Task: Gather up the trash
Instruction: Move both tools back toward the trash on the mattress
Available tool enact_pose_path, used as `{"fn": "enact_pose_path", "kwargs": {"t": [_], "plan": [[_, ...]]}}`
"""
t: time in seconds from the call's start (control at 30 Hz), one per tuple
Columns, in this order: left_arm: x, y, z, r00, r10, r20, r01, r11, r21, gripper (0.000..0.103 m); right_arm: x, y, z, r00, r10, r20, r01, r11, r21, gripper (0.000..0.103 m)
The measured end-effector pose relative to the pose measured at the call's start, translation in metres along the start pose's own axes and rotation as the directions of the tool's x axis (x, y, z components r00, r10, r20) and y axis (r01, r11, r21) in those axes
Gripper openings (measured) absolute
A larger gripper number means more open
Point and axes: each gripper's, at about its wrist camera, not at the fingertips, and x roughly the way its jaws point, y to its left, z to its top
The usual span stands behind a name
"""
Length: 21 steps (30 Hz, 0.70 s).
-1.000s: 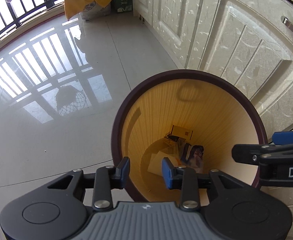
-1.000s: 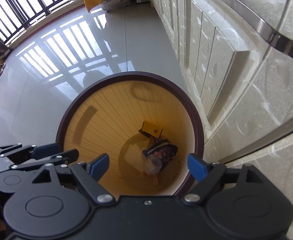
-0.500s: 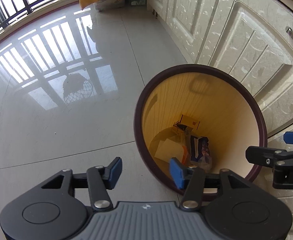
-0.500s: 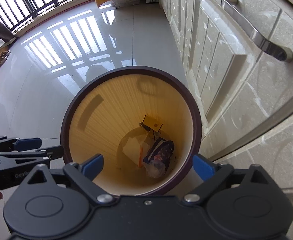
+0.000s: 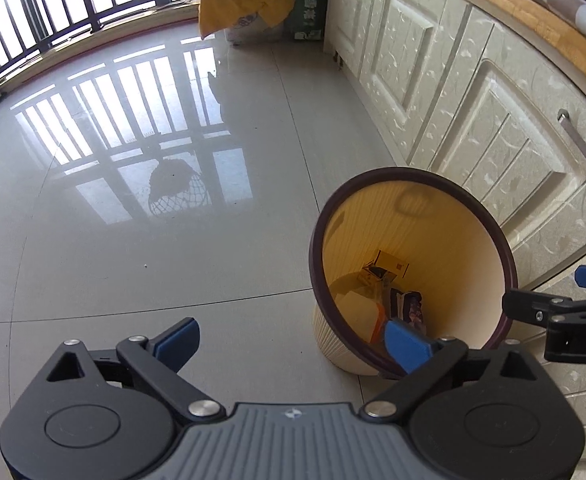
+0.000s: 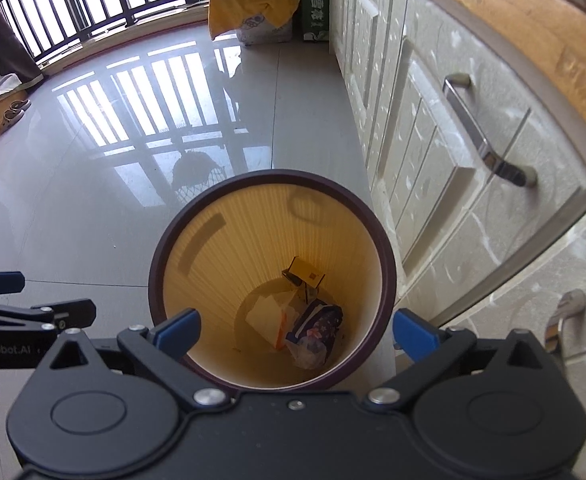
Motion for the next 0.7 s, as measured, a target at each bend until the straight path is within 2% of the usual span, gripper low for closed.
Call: {"fn": "enact_pose_path", "kwargs": {"t": [0.27,0.7], "plan": [[-0.033,0.008,-0.008,1.000,-0.006,0.025,0.007,0.999,-0.031,0.103,-0.034,0.008,-0.001,0.999,-0.008,0.044,0.009,1.000,-0.021,0.103],[-0.111,0.010,-0.025,0.991,0.013,0.136,-0.004,0.998,-0.065,0.103,-0.110,0.015,-0.012,0.992,-0.004,0.128,0.010,0.999,-0.039,0.103]]}}
